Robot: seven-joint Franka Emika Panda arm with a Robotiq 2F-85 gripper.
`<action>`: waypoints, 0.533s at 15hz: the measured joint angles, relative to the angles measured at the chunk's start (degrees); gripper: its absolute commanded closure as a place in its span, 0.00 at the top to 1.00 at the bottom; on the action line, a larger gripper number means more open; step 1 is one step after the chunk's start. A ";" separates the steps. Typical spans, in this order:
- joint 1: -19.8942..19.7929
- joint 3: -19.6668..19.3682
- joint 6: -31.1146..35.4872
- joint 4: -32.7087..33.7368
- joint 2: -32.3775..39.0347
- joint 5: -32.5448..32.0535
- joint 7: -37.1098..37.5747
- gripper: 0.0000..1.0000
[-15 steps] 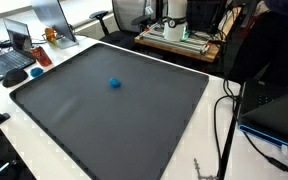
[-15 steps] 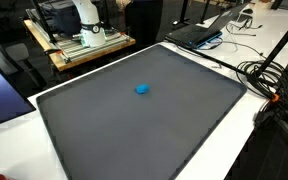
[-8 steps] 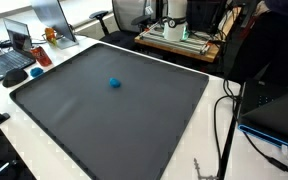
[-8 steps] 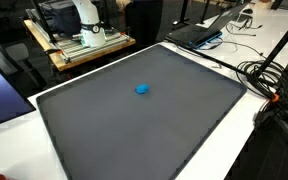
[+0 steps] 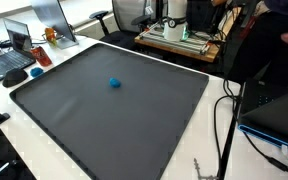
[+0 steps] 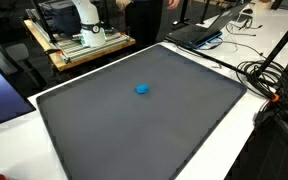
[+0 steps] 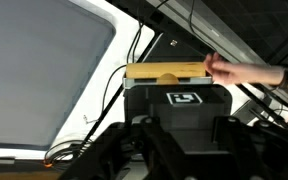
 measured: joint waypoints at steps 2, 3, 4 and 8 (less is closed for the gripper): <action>-3.31 0.24 0.09 -0.19 0.91 -1.73 0.16 0.22; -5.04 0.52 0.40 -0.20 1.69 -3.37 0.33 0.22; -6.74 0.88 0.91 -0.19 2.75 -5.30 0.55 0.22; -12.61 3.21 3.85 0.29 8.81 -14.23 2.76 0.22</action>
